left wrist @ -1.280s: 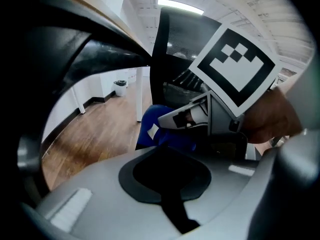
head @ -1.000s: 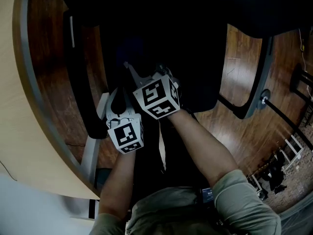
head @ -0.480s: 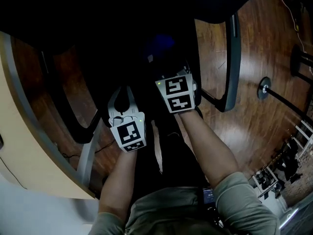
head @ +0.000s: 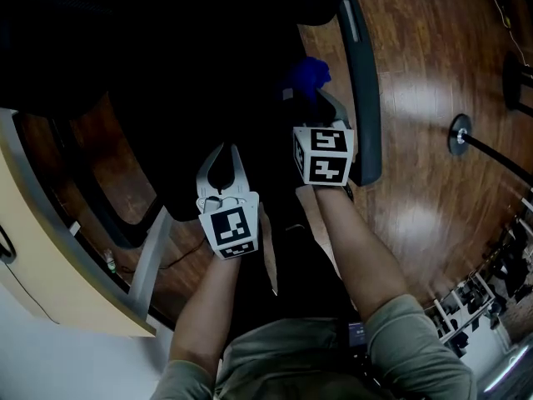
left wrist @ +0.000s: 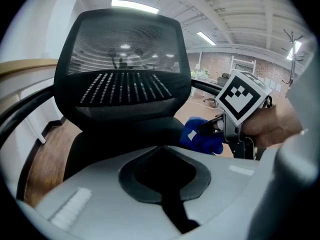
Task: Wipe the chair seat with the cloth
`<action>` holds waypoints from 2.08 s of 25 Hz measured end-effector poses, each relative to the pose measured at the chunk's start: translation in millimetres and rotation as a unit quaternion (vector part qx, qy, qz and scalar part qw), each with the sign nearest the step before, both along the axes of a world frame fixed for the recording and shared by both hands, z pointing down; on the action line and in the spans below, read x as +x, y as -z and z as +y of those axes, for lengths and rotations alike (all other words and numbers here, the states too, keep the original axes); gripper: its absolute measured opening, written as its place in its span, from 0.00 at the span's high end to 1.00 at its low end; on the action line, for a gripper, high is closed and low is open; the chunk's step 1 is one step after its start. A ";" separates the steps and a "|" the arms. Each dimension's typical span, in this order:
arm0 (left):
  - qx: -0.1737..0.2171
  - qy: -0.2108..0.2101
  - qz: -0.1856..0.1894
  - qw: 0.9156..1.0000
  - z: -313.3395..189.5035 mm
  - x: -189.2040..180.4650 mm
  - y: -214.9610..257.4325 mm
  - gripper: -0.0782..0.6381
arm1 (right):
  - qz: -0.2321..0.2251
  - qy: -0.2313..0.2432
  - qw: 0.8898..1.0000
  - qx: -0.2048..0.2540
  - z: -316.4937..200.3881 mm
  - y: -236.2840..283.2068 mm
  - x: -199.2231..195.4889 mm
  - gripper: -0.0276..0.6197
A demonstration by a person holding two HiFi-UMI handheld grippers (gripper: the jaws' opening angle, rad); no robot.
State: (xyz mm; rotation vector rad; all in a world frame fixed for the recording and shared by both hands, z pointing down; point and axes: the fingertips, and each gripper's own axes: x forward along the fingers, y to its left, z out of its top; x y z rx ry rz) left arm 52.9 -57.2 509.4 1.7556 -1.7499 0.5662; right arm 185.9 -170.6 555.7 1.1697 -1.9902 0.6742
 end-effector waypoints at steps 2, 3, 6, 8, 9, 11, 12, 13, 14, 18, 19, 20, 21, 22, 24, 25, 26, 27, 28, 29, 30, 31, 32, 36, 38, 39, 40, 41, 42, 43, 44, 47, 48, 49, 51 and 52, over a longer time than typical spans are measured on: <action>-0.002 -0.003 -0.002 1.000 0.3 6.6 -0.8 0.88 | -0.002 -0.022 1.000 -0.007 4.2 -4.6 9.5 0.81; -0.004 -0.004 -0.002 1.000 0.9 10.3 -1.7 0.88 | -0.003 -0.029 1.000 -0.012 6.7 -7.7 12.4 0.82; -0.009 -0.008 0.002 1.000 5.1 22.6 -8.7 0.88 | -0.005 -0.037 0.999 -0.022 15.0 -20.5 17.3 0.82; -0.013 -0.007 0.005 1.000 7.4 29.2 -13.0 0.88 | -0.004 -0.037 0.999 -0.028 18.3 -28.5 19.5 0.82; -0.013 -0.006 0.006 1.000 7.6 31.3 -13.6 0.88 | -0.003 -0.035 0.999 -0.030 18.6 -31.0 20.0 0.82; -0.013 0.000 0.006 1.000 8.1 31.1 -12.3 0.88 | 0.000 -0.025 0.999 -0.035 19.1 -34.6 18.9 0.82; -0.012 0.004 0.006 1.000 10.0 28.9 -11.4 0.88 | 0.002 -0.019 0.999 -0.036 20.1 -36.1 17.9 0.82; -0.012 0.010 0.006 1.000 13.1 25.6 -10.7 0.88 | 0.004 -0.015 0.999 -0.037 21.5 -37.3 17.2 0.82; -0.012 0.016 0.007 1.000 16.7 21.4 -10.0 0.88 | 0.006 -0.014 0.999 -0.036 22.3 -37.8 16.8 0.82; -0.004 0.045 0.003 0.999 28.4 -4.5 -4.2 0.88 | 0.006 -0.018 1.000 -0.021 18.4 -30.0 11.2 0.82; -0.001 0.053 0.000 0.999 33.1 -12.5 -2.0 0.88 | 0.005 -0.015 1.000 -0.014 19.0 -25.6 7.1 0.82; 0.000 0.062 -0.003 0.998 39.3 -20.7 0.4 0.88 | 0.005 -0.010 1.000 -0.009 21.6 -20.5 1.3 0.82; 0.000 0.071 -0.005 0.997 46.4 -29.0 3.1 0.88 | 0.003 -0.003 1.000 -0.004 26.1 -15.0 -6.3 0.82; 0.001 0.079 -0.008 0.997 53.6 -37.7 6.2 0.88 | 0.000 0.006 1.000 -0.001 31.9 -9.1 -16.2 0.82; 0.005 0.097 -0.012 0.995 68.0 -55.6 13.1 0.88 | -0.014 0.032 0.999 0.004 46.3 2.9 -43.0 0.82; 0.007 0.106 -0.012 0.994 75.1 -64.0 17.1 0.88 | -0.025 0.050 0.998 0.006 54.5 8.7 -59.2 0.82; 0.007 0.112 -0.011 0.994 82.5 -71.6 21.3 0.88 | -0.036 0.070 0.997 0.007 63.5 14.3 -76.5 0.82; 0.008 0.118 -0.010 0.993 90.7 -78.7 25.5 0.88 | -0.047 0.093 0.995 0.009 73.1 19.5 -94.5 0.82; 0.008 0.124 -0.010 0.992 99.8 -85.8 28.9 0.88 | -0.056 0.118 0.991 0.011 83.2 24.4 -112.8 0.82; 0.009 0.133 -0.012 0.991 109.7 -92.8 31.3 0.88 | -0.063 0.146 0.987 0.015 93.9 28.9 -131.0 0.82; 0.009 0.143 -0.015 0.990 119.6 -99.4 32.9 0.88 | -0.069 0.175 0.982 0.018 105.1 32.8 -148.8 0.82; 0.010 0.153 -0.017 0.988 129.0 -105.4 34.1 0.88 | -0.075 0.204 0.976 0.021 116.5 36.0 -165.8 0.82; 0.011 0.162 -0.019 0.987 137.8 -110.5 35.1 0.88 | -0.080 0.231 0.969 0.024 128.2 38.4 -181.9 0.81; 0.002 0.183 -0.017 0.983 170.2 -126.0 33.8 0.88 | -0.098 0.315 0.944 0.021 175.4 40.2 -236.2 0.80; 0.003 0.195 -0.018 0.981 185.9 -135.4 30.7 0.88 | -0.109 0.341 0.934 0.015 197.8 39.5 -258.0 0.80; 0.003 0.198 -0.017 0.980 192.2 -139.3 29.5 0.88 | -0.113 0.352 0.929 0.014 207.8 39.1 -267.8 0.80; 0.003 0.200 -0.016 0.980 196.6 -142.7 28.4 0.88 | -0.116 0.364 0.924 0.014 216.0 38.2 -276.7 0.81; 0.003 0.201 -0.014 0.979 199.3 -145.4 27.3 0.88 | -0.115 0.374 0.920 0.014 222.6 36.4 -284.3 0.81; 0.004 0.201 -0.011 0.979 201.0 -147.3 25.9 0.88 | -0.111 0.383 0.917 0.013 228.2 33.4 -290.5 0.81; 0.004 0.200 -0.009 0.980 202.7 -148.5 23.9 0.88 | -0.108 0.389 0.915 0.010 233.2 29.5 -295.9 0.81; 0.004 0.197 -0.008 0.980 204.6 -149.3 21.4 0.88 | -0.106 0.392 0.914 0.005 238.0 25.2 -300.9 0.81; 0.003 0.184 -0.008 0.983 206.6 -151.7 10.8 0.88 | -0.106 0.391 0.914 -0.006 247.5 7.8 -313.0 0.81; 0.001 0.178 -0.008 0.984 205.9 -151.9 7.1 0.88 | -0.106 0.389 0.915 -0.009 249.0 1.1 -315.6 0.81; -0.002 0.172 -0.008 0.985 205.7 -151.4 4.0 0.88 | -0.105 0.388 0.916 -0.012 250.9 -5.1 -317.3 0.81; -0.010 0.166 -0.006 0.986 207.4 -150.5 -2.1 0.88 | -0.103 0.385 0.917 -0.017 254.1 -14.2 -318.3 0.81; -0.014 0.166 -0.006 0.986 208.3 -150.7 -5.3 0.88 | -0.103 0.384 0.917 -0.018 254.2 -16.7 -318.5 0.81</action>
